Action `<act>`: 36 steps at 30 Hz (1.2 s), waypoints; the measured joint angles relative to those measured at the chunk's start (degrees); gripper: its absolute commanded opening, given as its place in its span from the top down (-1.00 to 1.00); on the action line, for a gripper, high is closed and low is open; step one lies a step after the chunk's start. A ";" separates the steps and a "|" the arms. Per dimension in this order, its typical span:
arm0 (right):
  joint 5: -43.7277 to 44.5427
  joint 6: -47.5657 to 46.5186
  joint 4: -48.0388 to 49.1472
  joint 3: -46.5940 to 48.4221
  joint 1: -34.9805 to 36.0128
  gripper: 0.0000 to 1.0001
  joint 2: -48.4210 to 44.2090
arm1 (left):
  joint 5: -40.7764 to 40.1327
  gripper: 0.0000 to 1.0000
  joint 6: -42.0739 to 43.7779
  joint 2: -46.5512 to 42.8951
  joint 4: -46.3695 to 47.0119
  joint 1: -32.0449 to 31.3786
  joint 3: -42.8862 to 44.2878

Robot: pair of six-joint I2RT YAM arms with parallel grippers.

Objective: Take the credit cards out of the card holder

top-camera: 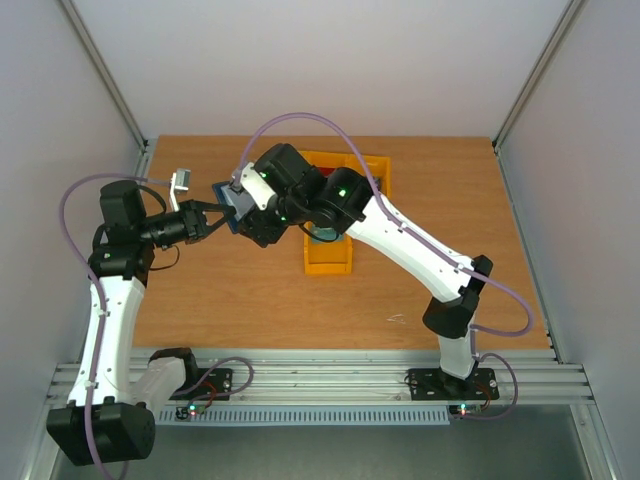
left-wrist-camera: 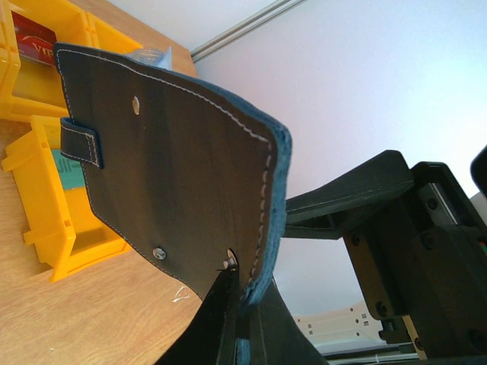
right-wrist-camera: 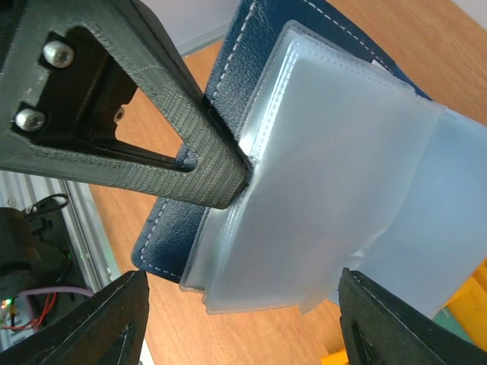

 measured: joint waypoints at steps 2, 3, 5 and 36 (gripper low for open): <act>0.48 0.26 -0.13 0.15 0.00 -0.32 0.31 | 0.00 1.00 0.00 0.00 0.00 0.00 0.00; 0.85 0.35 -0.31 0.24 0.00 -0.32 0.44 | 0.00 0.99 0.00 0.00 0.00 0.00 0.00; 1.51 0.50 -0.70 0.72 0.00 -0.32 0.76 | 0.00 0.99 0.00 0.00 0.00 0.00 0.00; 1.46 2.49 -2.97 3.76 -0.07 -0.11 4.00 | 0.44 1.00 -0.04 0.00 0.15 0.33 -0.44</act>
